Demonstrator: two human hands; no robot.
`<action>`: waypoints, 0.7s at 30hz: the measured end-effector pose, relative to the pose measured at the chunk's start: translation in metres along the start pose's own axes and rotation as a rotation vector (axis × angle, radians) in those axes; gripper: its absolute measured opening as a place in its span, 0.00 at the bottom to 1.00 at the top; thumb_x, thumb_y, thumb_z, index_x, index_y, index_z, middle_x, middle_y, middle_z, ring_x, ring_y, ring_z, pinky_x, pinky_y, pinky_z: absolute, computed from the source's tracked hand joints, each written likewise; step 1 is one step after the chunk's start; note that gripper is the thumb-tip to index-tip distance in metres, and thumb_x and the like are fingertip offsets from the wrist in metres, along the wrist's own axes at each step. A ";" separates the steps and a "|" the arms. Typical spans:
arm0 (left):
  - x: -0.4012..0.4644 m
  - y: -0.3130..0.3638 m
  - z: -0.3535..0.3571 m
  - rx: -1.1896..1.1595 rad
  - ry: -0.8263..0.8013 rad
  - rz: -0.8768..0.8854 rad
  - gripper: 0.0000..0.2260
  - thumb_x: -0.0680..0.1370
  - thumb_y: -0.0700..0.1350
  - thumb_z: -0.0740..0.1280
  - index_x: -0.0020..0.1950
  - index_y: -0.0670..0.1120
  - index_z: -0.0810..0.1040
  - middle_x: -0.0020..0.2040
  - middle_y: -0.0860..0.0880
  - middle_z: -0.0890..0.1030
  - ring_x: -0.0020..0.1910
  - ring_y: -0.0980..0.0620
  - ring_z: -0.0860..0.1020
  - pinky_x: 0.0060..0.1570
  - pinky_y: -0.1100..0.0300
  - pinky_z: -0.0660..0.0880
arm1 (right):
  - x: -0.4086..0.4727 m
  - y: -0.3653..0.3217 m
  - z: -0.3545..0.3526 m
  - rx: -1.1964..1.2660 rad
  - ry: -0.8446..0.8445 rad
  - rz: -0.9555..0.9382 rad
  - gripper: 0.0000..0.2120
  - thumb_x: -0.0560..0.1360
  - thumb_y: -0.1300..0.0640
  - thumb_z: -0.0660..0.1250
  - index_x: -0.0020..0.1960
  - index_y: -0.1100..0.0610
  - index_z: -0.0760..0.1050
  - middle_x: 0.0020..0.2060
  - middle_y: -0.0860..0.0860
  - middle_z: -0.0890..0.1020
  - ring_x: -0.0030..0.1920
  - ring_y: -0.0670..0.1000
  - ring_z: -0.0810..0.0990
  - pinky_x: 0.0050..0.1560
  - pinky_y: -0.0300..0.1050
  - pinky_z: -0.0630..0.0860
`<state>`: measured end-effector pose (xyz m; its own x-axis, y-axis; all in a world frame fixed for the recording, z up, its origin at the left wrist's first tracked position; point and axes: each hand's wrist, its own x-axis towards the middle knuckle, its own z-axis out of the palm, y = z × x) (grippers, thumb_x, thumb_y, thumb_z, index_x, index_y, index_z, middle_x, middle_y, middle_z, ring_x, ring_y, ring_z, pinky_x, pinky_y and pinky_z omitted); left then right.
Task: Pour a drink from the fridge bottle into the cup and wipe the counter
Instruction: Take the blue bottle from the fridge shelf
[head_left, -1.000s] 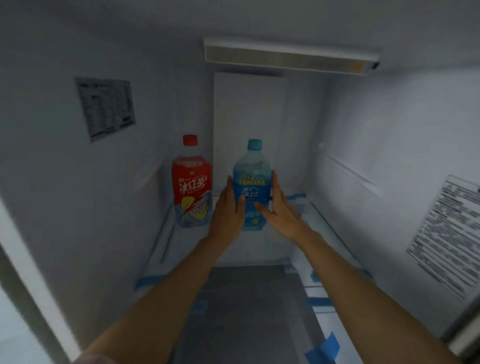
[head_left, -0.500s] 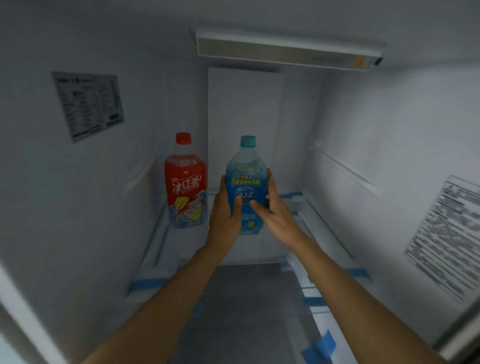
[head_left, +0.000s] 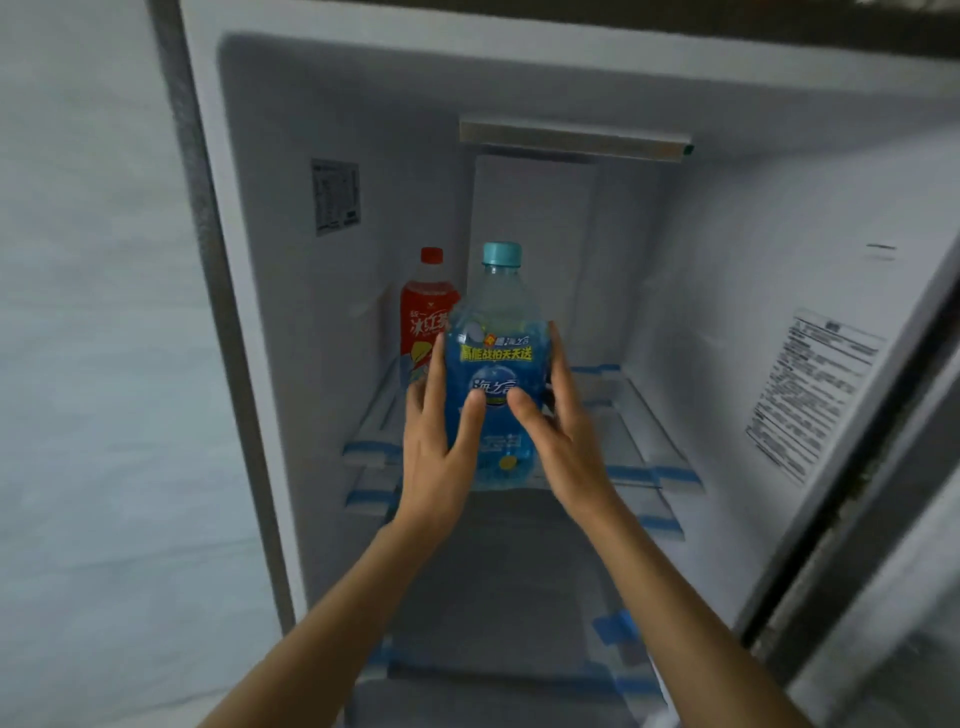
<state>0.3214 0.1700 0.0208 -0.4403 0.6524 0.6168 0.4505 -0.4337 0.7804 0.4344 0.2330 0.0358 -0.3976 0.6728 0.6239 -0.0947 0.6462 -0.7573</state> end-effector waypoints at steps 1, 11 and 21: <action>-0.016 0.009 -0.009 -0.021 0.024 -0.001 0.26 0.79 0.59 0.58 0.75 0.67 0.51 0.68 0.62 0.65 0.67 0.67 0.65 0.63 0.68 0.65 | -0.014 -0.010 0.006 0.032 -0.007 0.003 0.28 0.76 0.46 0.64 0.70 0.28 0.56 0.69 0.45 0.71 0.68 0.47 0.72 0.67 0.58 0.71; -0.204 0.031 -0.117 -0.112 0.324 -0.230 0.29 0.73 0.60 0.65 0.72 0.67 0.60 0.66 0.48 0.73 0.61 0.45 0.78 0.54 0.43 0.79 | -0.172 -0.050 0.100 0.162 -0.275 0.108 0.31 0.76 0.41 0.63 0.76 0.39 0.54 0.69 0.47 0.71 0.67 0.49 0.73 0.63 0.59 0.73; -0.386 0.039 -0.245 0.208 0.701 -0.473 0.26 0.76 0.58 0.63 0.72 0.69 0.59 0.61 0.47 0.77 0.54 0.46 0.80 0.49 0.46 0.81 | -0.326 -0.087 0.239 0.308 -0.692 0.314 0.31 0.71 0.38 0.65 0.72 0.33 0.58 0.62 0.43 0.77 0.58 0.46 0.80 0.51 0.45 0.81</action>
<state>0.3189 -0.2516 -0.1615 -0.9629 0.1731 0.2072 0.2022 -0.0464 0.9782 0.3540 -0.1288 -0.1478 -0.9108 0.3667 0.1896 -0.0914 0.2687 -0.9589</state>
